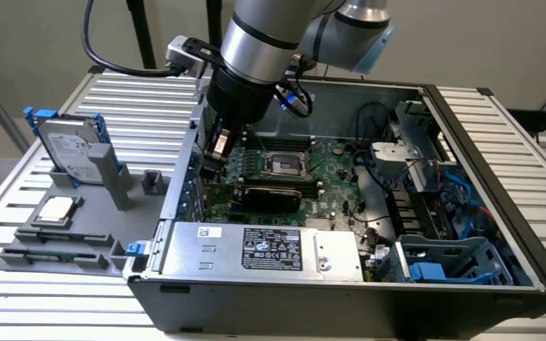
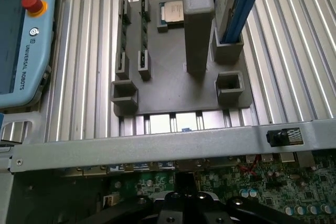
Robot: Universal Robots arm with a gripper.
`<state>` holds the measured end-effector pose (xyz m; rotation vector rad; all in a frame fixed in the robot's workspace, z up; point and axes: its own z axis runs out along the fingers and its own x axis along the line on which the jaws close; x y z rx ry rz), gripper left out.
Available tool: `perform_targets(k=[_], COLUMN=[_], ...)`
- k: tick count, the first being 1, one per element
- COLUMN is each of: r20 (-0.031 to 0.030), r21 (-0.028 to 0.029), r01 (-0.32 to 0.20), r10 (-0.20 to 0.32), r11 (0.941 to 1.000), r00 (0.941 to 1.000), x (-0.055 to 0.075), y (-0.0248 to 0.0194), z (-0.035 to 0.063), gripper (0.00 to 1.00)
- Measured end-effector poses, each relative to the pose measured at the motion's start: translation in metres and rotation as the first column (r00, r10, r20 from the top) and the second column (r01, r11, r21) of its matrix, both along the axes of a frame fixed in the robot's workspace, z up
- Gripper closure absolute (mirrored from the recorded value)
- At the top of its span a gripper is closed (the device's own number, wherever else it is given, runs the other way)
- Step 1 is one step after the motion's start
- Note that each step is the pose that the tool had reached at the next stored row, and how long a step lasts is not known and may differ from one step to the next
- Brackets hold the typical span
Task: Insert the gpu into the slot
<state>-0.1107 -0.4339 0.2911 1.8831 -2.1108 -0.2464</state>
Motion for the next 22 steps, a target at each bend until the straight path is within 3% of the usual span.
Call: perform_targets(k=[12, 18, 22], r20=[-0.0001, -0.0001, 0.0006], r21=[-0.0015, -0.0113, -0.013], r01=[0.0, 0.0, 0.0], r10=[0.0, 0.0, 0.0], r11=[1.0, 0.9999, 0.9999], r00=[1.0, 1.0, 1.0], x=[0.0001, 0.0002, 0.0002], y=[0.004, 0.0039, 0.0035], z=[-0.0002, -0.0001, -0.0006], gripper=[0.89, 0.89, 0.89])
